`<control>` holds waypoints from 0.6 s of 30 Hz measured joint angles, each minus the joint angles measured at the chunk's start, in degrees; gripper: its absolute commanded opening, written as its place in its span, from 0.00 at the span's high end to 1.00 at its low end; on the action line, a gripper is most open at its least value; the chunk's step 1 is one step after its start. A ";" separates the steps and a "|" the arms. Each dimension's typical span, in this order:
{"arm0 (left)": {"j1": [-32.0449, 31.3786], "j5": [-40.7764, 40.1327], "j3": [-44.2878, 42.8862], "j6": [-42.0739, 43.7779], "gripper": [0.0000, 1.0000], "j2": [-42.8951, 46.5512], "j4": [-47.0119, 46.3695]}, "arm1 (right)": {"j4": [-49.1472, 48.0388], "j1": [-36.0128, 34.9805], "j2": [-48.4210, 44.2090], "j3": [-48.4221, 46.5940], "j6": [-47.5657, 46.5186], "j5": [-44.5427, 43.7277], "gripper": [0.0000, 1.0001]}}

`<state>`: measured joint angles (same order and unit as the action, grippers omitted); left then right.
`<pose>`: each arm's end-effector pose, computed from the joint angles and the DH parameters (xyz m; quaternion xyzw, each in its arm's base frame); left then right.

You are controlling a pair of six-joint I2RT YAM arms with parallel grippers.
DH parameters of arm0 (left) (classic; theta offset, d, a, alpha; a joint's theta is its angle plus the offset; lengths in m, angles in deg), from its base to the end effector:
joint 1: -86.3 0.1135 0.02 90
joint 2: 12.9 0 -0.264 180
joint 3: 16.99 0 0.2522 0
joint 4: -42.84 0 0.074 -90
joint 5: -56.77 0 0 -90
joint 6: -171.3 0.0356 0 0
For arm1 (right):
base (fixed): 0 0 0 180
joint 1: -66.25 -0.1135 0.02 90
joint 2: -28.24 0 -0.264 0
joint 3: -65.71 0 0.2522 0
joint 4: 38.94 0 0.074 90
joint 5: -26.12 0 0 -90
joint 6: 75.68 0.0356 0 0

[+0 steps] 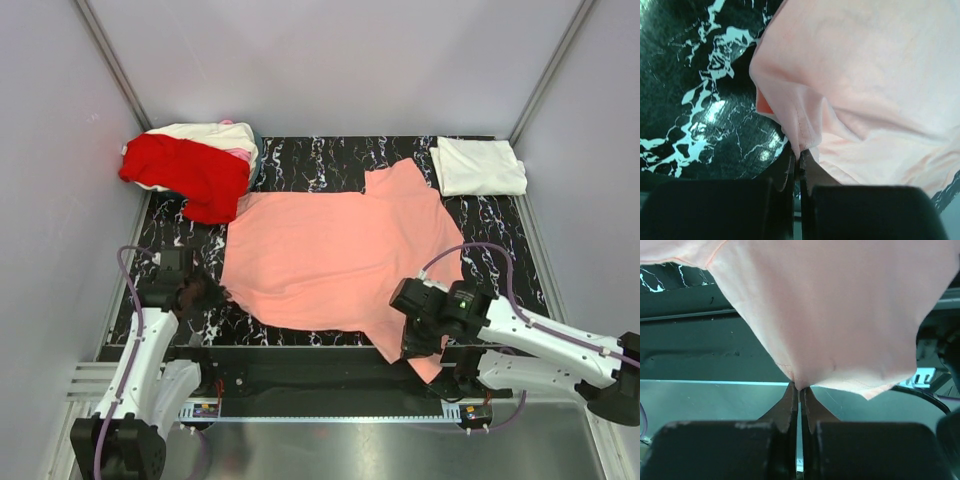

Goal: Fold and stack the t-shirts
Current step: Fold the tshirt

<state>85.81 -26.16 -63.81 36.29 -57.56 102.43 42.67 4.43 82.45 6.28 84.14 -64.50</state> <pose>0.1431 -0.0056 0.2164 -0.3469 0.8932 -0.1628 0.2352 0.0677 0.1255 0.2441 0.0699 0.9905 0.1059 0.0534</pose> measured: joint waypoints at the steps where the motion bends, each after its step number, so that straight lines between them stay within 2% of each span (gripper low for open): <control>1: -0.02 0.46 0.00 0.04 1.00 0.31 0.83 | 1.20 0.00 -0.46 -0.85 0.22 -0.35 1.00; 12: -0.15 3.34 0.00 2.49 1.00 6.51 10.16 | 7.98 0.00 -8.76 -7.17 3.96 -5.01 1.00; 18: -0.17 3.45 -1.49 5.90 1.00 3.48 12.92 | 8.87 0.00 -6.32 -10.05 3.13 -8.96 1.00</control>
<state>85.63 -22.71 -65.30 42.19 -54.09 115.34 51.55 4.43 76.14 -3.78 87.27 -73.46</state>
